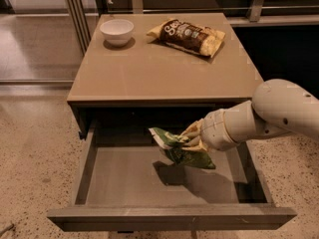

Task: Place green jalapeno chip bag into top drawer

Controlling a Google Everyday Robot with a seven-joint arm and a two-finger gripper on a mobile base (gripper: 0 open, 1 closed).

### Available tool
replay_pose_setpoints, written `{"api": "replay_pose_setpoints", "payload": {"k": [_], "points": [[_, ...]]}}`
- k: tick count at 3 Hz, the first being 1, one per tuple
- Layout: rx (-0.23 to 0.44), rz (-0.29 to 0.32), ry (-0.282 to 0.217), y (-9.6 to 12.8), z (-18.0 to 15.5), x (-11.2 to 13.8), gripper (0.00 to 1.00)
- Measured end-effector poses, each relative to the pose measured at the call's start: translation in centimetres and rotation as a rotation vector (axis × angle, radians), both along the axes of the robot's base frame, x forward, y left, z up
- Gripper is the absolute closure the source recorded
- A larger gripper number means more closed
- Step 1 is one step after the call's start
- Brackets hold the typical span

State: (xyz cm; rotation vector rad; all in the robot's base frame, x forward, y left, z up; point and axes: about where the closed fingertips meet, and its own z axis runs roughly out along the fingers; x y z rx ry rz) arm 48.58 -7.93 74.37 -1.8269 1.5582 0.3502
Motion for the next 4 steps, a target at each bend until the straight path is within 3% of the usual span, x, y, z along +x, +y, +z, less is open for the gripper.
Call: {"api": "replay_pose_setpoints", "payload": {"k": [1, 2, 4], "points": [[0.049, 0.078, -0.017, 1.26, -6.37, 2.38, 1.00], [0.052, 0.080, -0.013, 1.31, -6.66, 2.35, 1.00], [0.052, 0.080, -0.013, 1.32, -6.67, 2.34, 0.58]]}}
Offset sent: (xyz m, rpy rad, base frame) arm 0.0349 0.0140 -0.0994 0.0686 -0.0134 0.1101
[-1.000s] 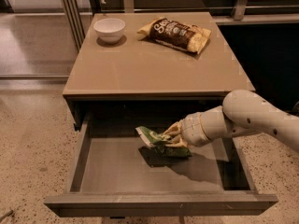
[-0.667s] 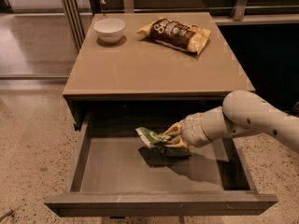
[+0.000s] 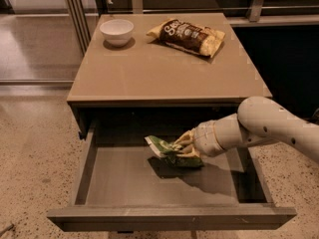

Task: Place green jalapeno chip bag into top drawer

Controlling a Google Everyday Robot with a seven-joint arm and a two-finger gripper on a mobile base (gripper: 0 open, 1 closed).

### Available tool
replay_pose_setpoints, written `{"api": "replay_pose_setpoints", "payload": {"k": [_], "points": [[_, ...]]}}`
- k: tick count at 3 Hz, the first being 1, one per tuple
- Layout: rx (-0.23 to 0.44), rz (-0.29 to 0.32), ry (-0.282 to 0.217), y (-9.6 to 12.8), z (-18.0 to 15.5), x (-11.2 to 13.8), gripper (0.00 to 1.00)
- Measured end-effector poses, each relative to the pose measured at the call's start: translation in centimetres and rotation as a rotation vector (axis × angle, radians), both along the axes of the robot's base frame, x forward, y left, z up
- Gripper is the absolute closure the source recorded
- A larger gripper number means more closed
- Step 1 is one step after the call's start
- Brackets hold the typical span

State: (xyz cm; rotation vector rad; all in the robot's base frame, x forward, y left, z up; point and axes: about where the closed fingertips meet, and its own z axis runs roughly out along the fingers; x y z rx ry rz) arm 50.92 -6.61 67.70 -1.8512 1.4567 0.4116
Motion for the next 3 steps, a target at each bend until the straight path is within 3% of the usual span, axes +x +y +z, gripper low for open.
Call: {"api": "replay_pose_setpoints", "payload": {"k": [2, 3], "points": [[0.000, 0.000, 0.000, 0.01, 0.00, 0.00, 0.12], [0.000, 0.000, 0.000, 0.01, 0.00, 0.00, 0.00]]}}
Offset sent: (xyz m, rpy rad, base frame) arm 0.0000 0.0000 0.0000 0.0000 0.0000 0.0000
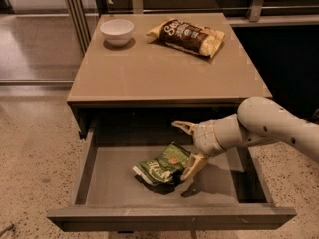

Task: Place green jalapeno chip bag into top drawer

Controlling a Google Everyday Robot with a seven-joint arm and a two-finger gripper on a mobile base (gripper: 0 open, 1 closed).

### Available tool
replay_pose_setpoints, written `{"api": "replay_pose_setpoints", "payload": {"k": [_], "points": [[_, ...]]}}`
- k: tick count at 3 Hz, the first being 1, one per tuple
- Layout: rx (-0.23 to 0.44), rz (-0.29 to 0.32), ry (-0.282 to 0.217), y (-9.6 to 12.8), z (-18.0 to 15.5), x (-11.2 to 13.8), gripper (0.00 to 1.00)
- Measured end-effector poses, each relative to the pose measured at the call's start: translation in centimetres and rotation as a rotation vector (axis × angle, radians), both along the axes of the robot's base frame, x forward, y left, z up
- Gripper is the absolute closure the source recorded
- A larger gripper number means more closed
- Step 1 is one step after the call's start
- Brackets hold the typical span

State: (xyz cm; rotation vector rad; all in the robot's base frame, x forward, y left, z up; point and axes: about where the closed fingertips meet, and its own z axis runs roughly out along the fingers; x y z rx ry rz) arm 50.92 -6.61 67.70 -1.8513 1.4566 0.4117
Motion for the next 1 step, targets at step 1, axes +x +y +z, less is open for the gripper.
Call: {"api": "replay_pose_setpoints", "payload": {"k": [1], "points": [[0.000, 0.000, 0.000, 0.00, 0.00, 0.00, 0.00]]}}
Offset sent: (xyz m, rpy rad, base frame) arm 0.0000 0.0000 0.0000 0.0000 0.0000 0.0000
